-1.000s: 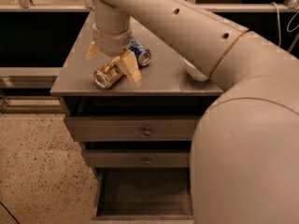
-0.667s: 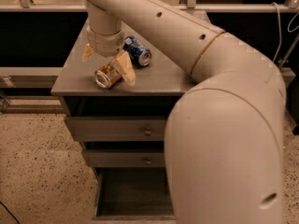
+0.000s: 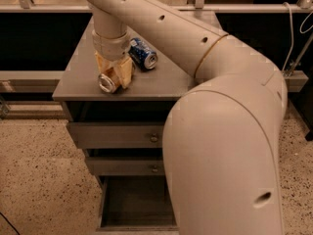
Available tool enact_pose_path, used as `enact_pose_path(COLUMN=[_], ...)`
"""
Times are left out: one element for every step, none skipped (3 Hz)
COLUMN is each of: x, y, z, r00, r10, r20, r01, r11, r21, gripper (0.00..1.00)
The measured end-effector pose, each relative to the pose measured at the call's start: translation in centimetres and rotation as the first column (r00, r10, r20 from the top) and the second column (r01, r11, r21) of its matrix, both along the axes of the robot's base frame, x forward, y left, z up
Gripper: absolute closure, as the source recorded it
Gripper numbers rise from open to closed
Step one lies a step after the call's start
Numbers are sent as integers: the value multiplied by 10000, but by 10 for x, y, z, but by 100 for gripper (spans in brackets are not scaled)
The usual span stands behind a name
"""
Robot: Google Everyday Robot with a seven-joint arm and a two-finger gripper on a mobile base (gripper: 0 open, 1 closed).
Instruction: Place orange can into bottom drawer
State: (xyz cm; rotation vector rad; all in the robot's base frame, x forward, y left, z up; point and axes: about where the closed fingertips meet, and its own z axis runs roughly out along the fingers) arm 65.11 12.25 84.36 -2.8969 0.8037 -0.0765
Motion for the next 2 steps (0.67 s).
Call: enact_pose_path(x=[-20,-43], y=[-16,-42], z=[22,43], r00=[9991,9858], r10=[-399,-1537], r20=[-141,-669], r01=[403,1589], r11=[9988,9840], r21=[289,803], gripper=[74,97])
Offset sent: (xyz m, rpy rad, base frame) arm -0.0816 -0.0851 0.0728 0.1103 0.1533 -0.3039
